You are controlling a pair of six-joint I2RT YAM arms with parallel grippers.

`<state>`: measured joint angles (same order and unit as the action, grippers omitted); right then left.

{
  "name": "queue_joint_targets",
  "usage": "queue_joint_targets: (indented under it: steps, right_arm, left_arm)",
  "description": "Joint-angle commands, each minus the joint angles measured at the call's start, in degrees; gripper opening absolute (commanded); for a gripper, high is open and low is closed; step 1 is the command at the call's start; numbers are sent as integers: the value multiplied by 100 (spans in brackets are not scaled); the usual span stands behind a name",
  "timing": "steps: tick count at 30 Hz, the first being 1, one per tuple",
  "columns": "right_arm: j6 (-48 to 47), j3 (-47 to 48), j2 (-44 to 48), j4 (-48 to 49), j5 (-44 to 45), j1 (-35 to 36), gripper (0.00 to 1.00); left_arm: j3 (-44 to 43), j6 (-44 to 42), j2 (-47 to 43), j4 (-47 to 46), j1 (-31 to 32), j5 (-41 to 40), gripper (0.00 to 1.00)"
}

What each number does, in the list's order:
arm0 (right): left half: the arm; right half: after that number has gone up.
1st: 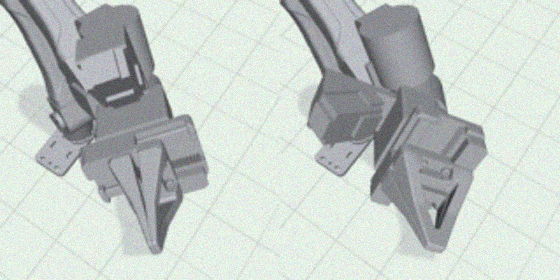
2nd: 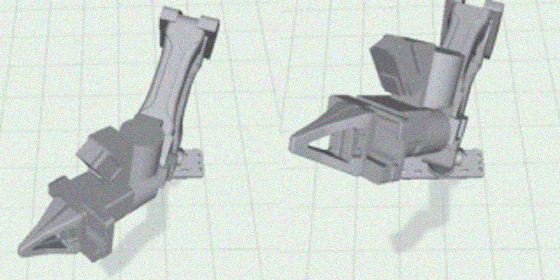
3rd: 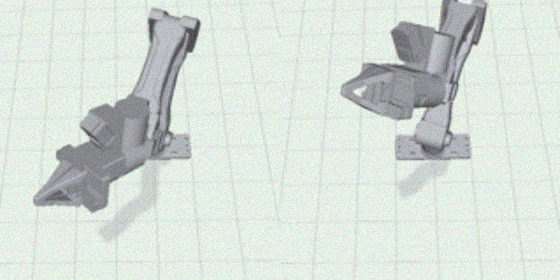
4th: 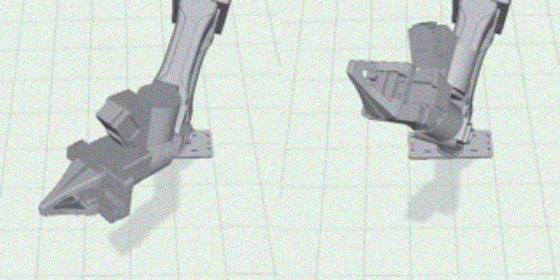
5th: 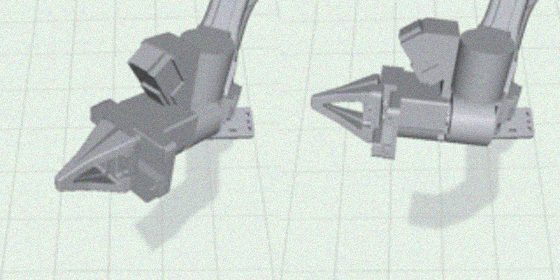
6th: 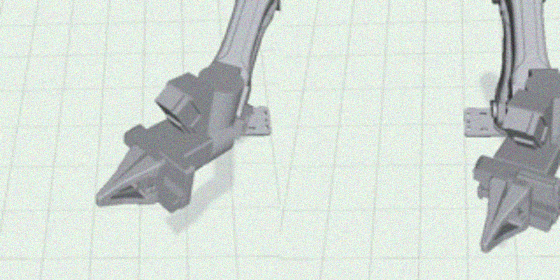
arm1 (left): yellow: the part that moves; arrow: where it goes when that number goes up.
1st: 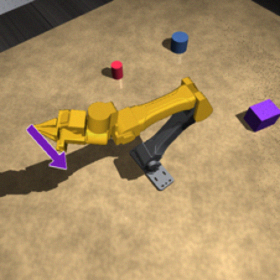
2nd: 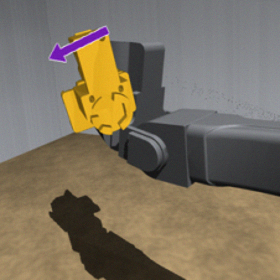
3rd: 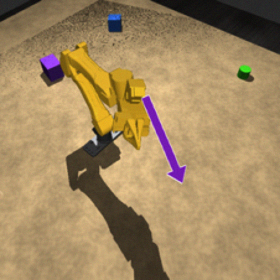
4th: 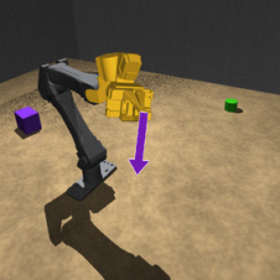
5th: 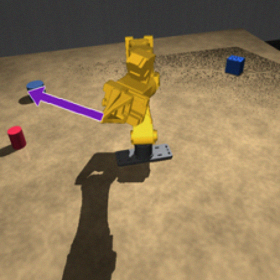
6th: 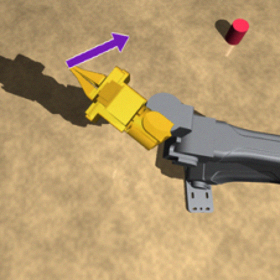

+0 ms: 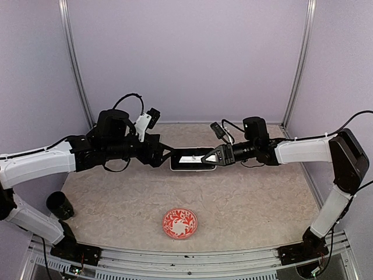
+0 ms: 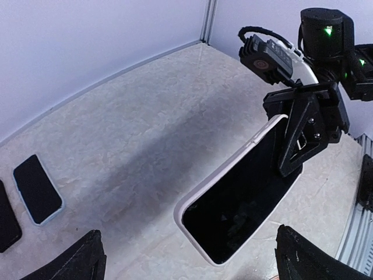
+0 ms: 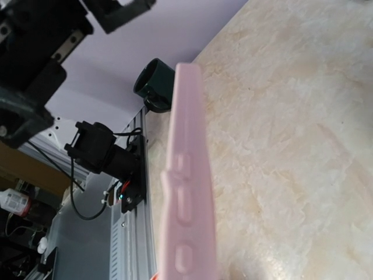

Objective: Put the phone into the phone case
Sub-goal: Press the phone at the bottom left corner of the phone case, then pass from the right arm to the left

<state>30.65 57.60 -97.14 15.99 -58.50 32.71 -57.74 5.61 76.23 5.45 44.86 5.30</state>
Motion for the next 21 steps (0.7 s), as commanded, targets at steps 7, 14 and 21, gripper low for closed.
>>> queue_joint_targets:
  steps: [7,14,21]
  right_arm:
    - [-69,369,181,79,-230,16,0]
    - [-62,561,76,-67,-184,15,0]
    - [-66,629,14,-139,-119,16,0]
  left_arm:
    - [-668,-1263,172,783,296,-1561,99]
    - [-552,-1551,279,402,504,-2702,99]
    - [91,-1618,-274,-709,493,-2442,99]
